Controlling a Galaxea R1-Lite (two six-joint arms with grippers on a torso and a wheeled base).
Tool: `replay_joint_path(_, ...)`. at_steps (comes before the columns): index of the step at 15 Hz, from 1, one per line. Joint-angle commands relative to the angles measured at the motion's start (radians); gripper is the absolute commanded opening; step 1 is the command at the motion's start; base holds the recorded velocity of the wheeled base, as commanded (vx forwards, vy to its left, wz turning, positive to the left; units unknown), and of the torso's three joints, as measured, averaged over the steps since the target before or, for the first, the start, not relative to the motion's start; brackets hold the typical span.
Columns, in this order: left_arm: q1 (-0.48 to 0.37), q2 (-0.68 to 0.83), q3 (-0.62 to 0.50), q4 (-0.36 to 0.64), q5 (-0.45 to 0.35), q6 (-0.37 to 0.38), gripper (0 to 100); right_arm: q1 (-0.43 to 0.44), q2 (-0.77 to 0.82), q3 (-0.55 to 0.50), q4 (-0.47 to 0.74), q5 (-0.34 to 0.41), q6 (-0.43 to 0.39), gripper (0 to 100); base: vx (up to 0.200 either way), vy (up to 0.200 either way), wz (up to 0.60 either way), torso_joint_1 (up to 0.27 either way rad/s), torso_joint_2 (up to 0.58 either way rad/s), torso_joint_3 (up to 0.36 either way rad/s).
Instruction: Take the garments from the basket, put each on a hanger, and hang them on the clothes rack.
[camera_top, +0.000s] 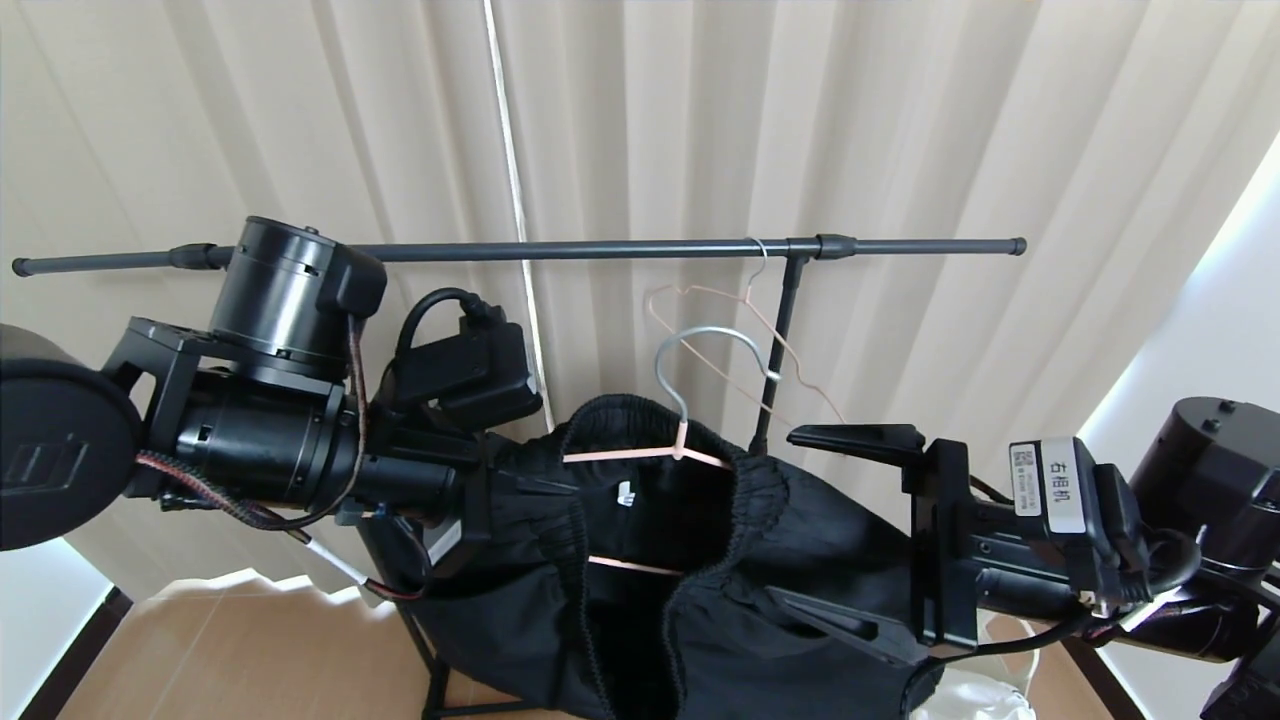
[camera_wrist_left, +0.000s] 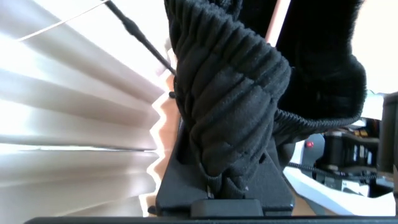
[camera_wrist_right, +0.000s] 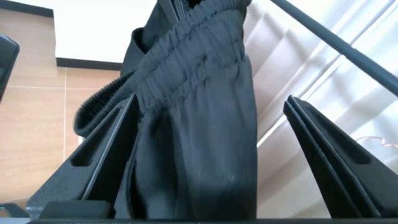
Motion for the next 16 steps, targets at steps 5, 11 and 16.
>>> replay_joint_path(5, 0.04, -0.084, 0.083, -0.092, 0.0, -0.077, 0, -0.062, -0.003, -0.021, 0.001, 0.063, 0.064, 100, 0.0, 0.0, 0.0, 0.0, 0.0, 0.0)
replay_joint_path(11, 0.098, -0.173, 0.167, -0.169, 0.001, -0.158, 0, -0.189, 0.037, -0.06, -0.001, 0.233, 0.168, 100, 0.0, 0.0, 0.0, 0.0, 0.0, 0.0)
replay_joint_path(16, 0.159, -0.229, 0.197, -0.169, 0.0, -0.166, 0, -0.214, 0.133, -0.089, -0.004, 0.229, 0.165, 100, 0.0, 0.0, 0.0, 0.0, 0.0, 0.0)
